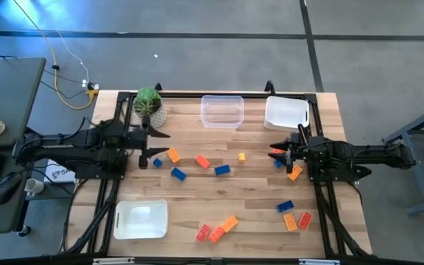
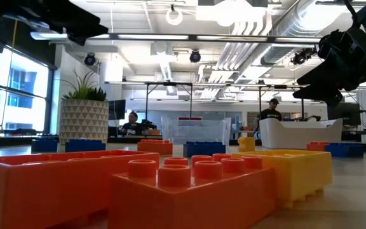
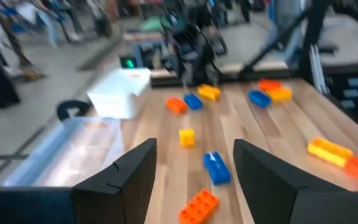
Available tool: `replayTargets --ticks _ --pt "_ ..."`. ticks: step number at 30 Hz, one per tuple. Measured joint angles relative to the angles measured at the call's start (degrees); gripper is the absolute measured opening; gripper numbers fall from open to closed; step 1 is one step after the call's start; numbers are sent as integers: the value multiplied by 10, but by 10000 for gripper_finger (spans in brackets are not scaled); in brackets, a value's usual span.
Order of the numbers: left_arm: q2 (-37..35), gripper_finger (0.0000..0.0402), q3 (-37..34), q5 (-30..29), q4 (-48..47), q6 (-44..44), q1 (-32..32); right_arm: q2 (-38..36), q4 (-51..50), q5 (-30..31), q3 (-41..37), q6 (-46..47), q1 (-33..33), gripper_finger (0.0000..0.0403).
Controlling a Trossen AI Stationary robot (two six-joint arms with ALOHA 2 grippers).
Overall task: Sort & place blocks by color
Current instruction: Put the blue game piece into the bottom white bin
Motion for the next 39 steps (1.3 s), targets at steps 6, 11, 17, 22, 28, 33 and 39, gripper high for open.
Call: replayTargets --ticks 6,11,17,22,28,33,39 --pt "122 200 95 29 -81 12 -9 0 0 0 0 0 0 218" --pt "205 200 175 28 -185 116 -42 0 0 0 0 0 0 218" --pt "292 200 234 -13 -288 209 -90 0 0 0 0 0 0 218" --pt "349 200 248 -25 -296 219 -125 0 0 0 0 0 0 218" --pt "420 200 248 -36 -299 225 -145 0 0 0 0 0 0 218" --pt "470 200 248 -36 -298 219 -150 0 0 0 0 0 0 218" --pt "513 200 248 -36 -299 207 -149 0 0 0 0 0 0 218"
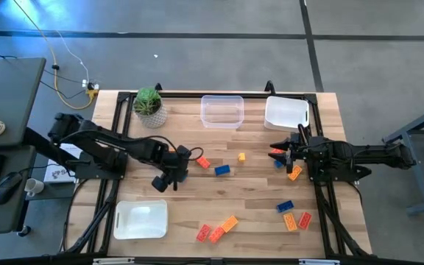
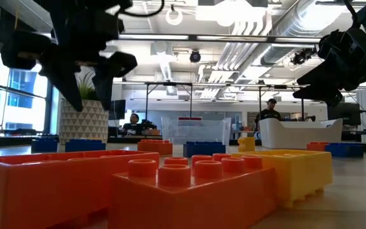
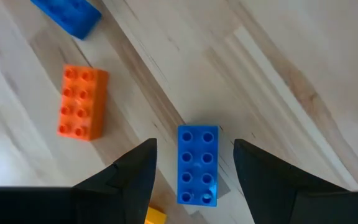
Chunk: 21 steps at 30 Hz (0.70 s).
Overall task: Sort & place blocks by color
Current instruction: Put the blue game piece into the bottom white bin
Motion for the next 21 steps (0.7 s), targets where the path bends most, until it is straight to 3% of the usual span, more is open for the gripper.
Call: replayTargets --ticks 21 --pt "65 200 0 -2 -5 -24 0 0 0 0 0 0 0 218"
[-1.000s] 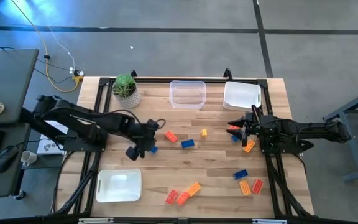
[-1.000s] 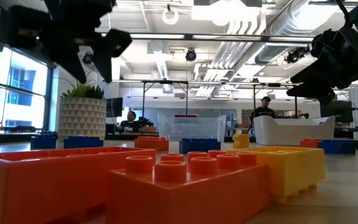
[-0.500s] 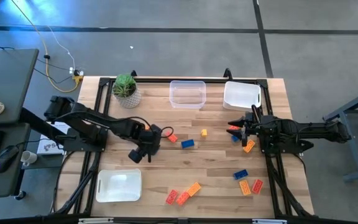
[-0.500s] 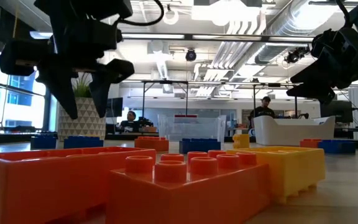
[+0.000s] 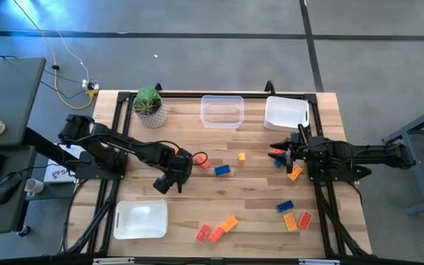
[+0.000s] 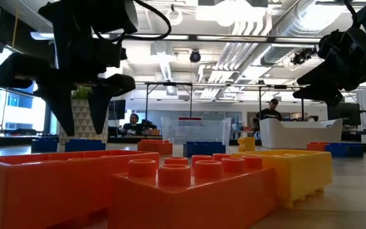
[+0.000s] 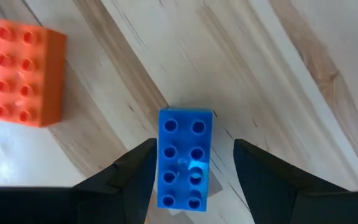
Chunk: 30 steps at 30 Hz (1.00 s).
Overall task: Sort & place blocks by color
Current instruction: Put the blue game piece into the bottom white bin
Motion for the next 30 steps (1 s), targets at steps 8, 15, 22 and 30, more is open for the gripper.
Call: replayTargets --ticks 8,15,22,30 --pt "43 200 0 -27 -2 -21 1 0 0 0 0 0 0 218" --pt "71 200 3 -24 -6 -45 4 0 0 0 0 0 0 218" --pt "66 146 1 -23 -7 -64 4 0 0 0 0 0 0 218" --pt "62 109 1 -7 -23 -176 5 0 0 0 0 0 0 218"
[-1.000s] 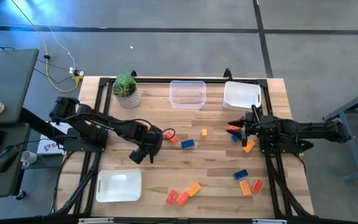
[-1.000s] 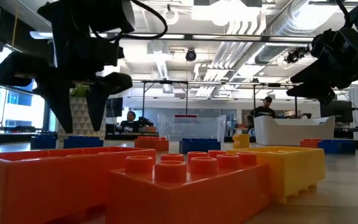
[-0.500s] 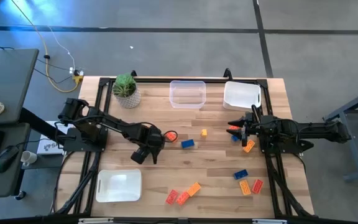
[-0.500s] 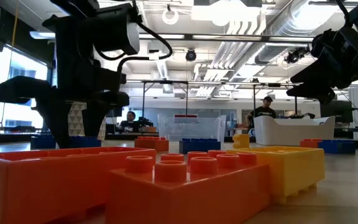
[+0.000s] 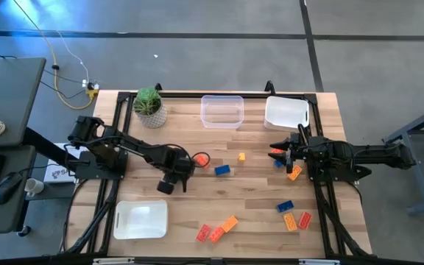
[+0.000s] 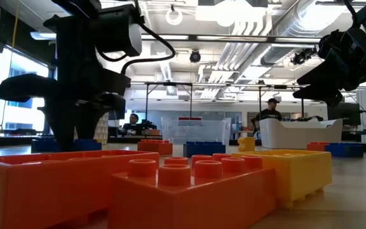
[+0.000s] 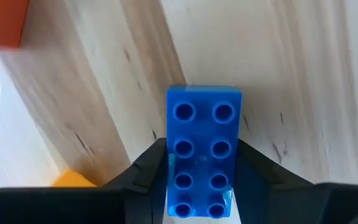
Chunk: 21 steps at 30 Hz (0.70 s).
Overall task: Sort & place blocks by color
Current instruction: Put the blue game piece into the bottom white bin
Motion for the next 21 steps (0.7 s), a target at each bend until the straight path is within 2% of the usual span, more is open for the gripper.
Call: replayTargets --ticks 5,12,21 --pt "-27 109 -1 10 -23 -78 -3 0 0 0 0 0 0 218" --pt "-81 109 46 9 -82 -173 -10 0 0 0 0 0 0 218" --pt "-138 109 118 17 -228 -299 -63 0 0 0 0 0 0 218"
